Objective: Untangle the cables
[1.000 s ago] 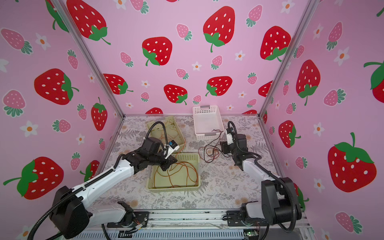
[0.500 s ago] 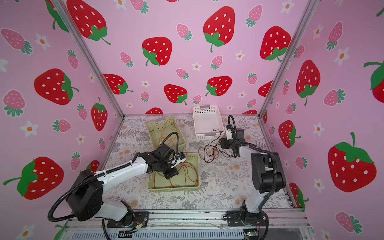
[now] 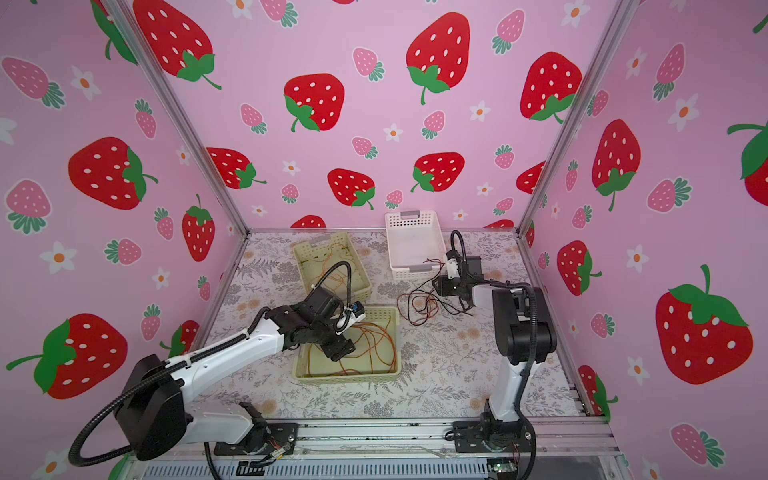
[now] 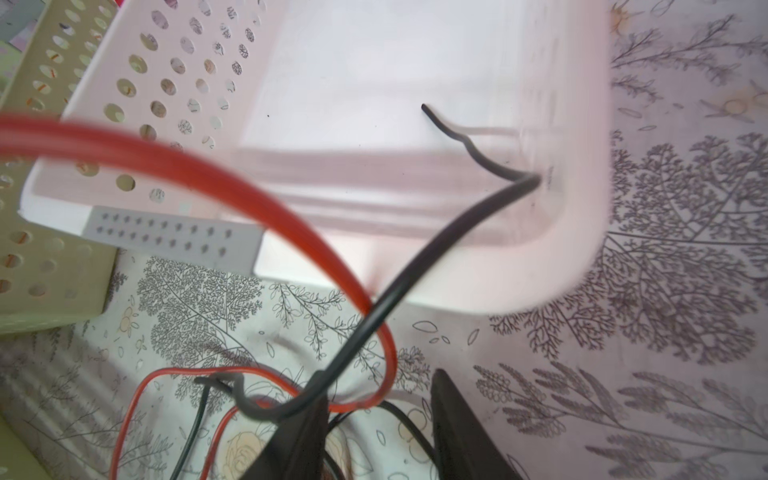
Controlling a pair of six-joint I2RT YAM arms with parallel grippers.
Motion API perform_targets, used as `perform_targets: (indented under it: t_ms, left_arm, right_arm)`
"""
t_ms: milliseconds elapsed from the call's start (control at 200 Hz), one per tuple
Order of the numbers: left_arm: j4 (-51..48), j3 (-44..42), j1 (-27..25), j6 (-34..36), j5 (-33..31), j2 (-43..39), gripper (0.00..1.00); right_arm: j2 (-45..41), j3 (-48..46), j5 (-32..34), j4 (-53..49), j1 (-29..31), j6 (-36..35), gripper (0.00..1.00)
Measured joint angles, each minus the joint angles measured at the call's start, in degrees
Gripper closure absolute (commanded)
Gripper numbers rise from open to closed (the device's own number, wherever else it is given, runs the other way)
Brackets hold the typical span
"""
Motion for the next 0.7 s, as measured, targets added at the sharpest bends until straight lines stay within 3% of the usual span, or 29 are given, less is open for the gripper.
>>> perform_targets:
  t_ms: [85,235,470,700]
  left_arm:
    - [-0.33,0.74,0.00,0.35,-1.53,-1.97,0.21]
    - [0.22,1.18,0.00,1.01,-3.26,-3.82,0.21]
    - [7.74,4.72,0.02,0.90,-3.17,-3.39,0.20]
    - [19.85,15.34,-0.11,-0.07,3.41,3.30,0.23]
  right_arm:
    - [0.70,0.83,-0.17,-0.15,0.02,0.35,0.83]
    - [0.02,0.76,1.42,-0.94,0.09,-0.26,0.97]
    - [-10.08,-0.61,7.48,-5.66,0.09,-3.26,1.00]
    - [-24.41,0.55,13.77,-11.13,0.11,-6.64,1.00]
